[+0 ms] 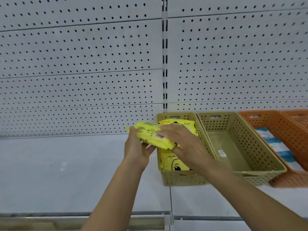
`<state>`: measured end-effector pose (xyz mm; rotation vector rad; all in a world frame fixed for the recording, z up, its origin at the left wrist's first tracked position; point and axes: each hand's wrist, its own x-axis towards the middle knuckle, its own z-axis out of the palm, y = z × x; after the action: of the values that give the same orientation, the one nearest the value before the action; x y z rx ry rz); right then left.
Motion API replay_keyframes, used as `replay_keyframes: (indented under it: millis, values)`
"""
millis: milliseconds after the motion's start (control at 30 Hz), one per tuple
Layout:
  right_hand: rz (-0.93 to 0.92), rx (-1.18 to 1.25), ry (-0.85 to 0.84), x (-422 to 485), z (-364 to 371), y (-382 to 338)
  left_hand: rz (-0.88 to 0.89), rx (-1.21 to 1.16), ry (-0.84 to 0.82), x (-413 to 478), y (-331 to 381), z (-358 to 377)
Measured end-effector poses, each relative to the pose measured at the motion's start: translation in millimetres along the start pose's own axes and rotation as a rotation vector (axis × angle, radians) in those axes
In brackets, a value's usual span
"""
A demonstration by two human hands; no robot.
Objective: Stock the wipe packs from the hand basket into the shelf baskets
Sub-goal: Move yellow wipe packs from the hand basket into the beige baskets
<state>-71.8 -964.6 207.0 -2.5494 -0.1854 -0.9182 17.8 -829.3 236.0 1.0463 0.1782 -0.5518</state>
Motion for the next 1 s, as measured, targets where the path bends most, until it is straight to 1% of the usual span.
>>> replay_keyframes:
  millis: [33,100,167,233,300,333,433,533,567,633,667,733,800,867,900,1000]
  values:
    - [0.083,0.119,0.061,0,-3,-1,0.023,0.031,-0.027,-1,0,3]
    - [0.349,0.406,0.15,2,-16,-8,0.088,0.179,-0.013,-1,-2,7]
    - [0.611,0.58,0.23,3,-26,-10,0.195,0.368,0.004,0,-6,6]
    - [0.774,0.614,0.269,0,-33,-2,0.36,0.509,-0.012,3,-13,4]
    - [0.861,0.559,0.29,-4,-35,5,0.496,0.638,-0.008,6,-22,0]
    - [0.898,0.55,0.302,-7,-35,8,0.523,0.691,-0.004,7,-27,-3]
    - [1.002,0.543,0.302,-14,-40,9,0.501,0.811,-0.014,11,-40,-9]
    - [1.019,0.467,0.234,-18,-45,10,0.572,1.123,-0.008,13,-47,-16]
    - [1.018,0.41,0.202,-18,-48,11,0.61,1.175,-0.002,13,-47,-18]
    - [1.023,0.301,0.116,-20,-48,16,0.69,1.2,-0.029,11,-46,-22]
    - [1.042,0.267,0.054,-21,-46,20,0.732,1.244,-0.078,10,-46,-24]
    - [1.089,0.21,-0.072,-23,-37,24,0.771,1.413,-0.236,5,-46,-24]
    - [1.106,0.119,-0.179,-24,-26,26,0.746,1.606,-0.395,0,-50,-22]
    - [1.052,-0.061,-0.306,-21,-21,21,0.679,1.755,-0.519,0,-55,-22]
    - [0.989,-0.176,-0.349,-20,-20,16,0.652,1.814,-0.565,1,-57,-23]
    - [0.722,-0.541,-0.411,-25,-17,6,0.615,1.939,-0.633,8,-61,-29]
